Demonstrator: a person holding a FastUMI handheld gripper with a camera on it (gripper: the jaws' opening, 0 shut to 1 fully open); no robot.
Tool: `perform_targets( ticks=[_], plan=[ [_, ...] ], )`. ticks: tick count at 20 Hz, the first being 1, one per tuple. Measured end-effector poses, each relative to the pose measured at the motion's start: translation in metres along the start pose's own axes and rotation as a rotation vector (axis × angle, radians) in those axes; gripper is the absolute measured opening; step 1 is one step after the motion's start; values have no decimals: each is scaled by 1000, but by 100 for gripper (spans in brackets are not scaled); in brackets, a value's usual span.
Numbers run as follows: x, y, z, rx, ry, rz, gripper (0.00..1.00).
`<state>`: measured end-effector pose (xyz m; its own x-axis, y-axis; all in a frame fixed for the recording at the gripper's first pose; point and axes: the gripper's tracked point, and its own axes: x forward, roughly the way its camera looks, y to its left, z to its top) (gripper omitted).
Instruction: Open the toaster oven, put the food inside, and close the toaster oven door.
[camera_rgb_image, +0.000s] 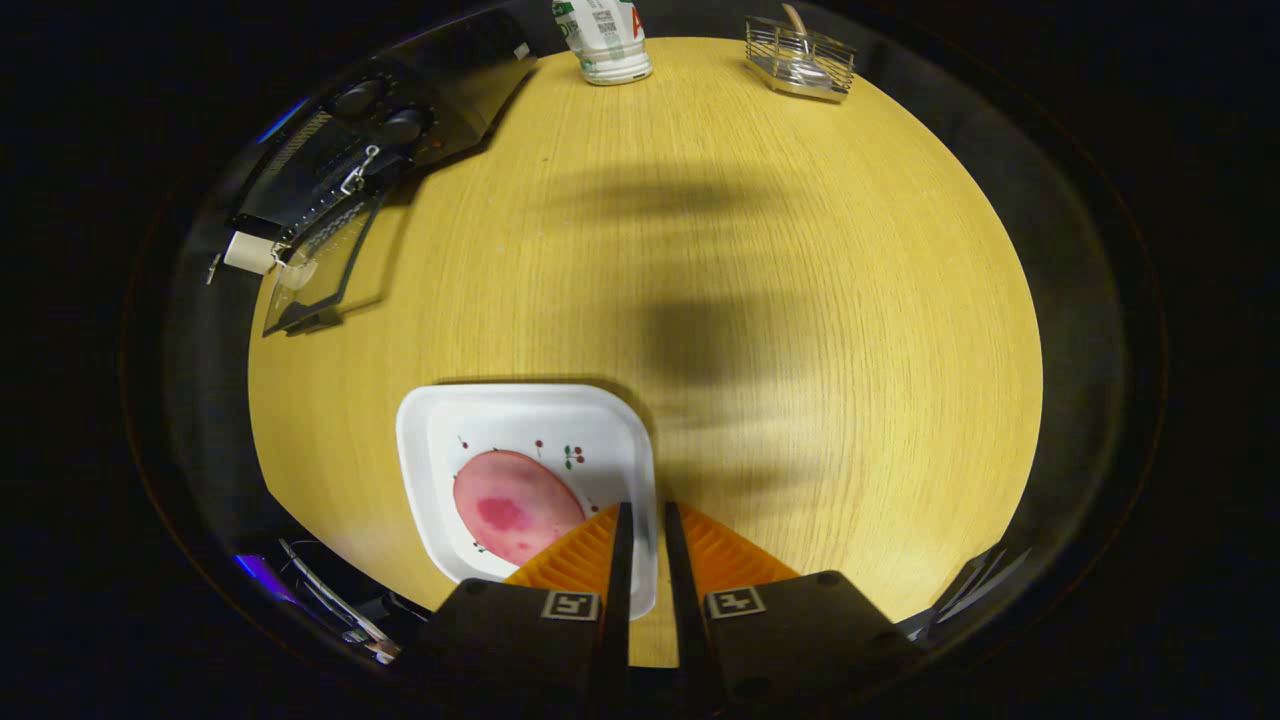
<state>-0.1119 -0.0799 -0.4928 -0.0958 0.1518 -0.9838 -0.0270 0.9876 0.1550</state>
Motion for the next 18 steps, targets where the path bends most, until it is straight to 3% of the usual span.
perform_targets(
  ticks=[2, 3, 7, 13, 18],
  plan=[
    [8, 0, -6, -5, 9, 12, 22],
    [-3, 0, 0, -10, 5, 25, 13],
    [-2, 1, 2, 33, -20, 108, 5],
    [-17, 7, 3, 221, -53, 292, 5],
    [-22, 12, 6, 300, -97, 358, 5]
  ],
)
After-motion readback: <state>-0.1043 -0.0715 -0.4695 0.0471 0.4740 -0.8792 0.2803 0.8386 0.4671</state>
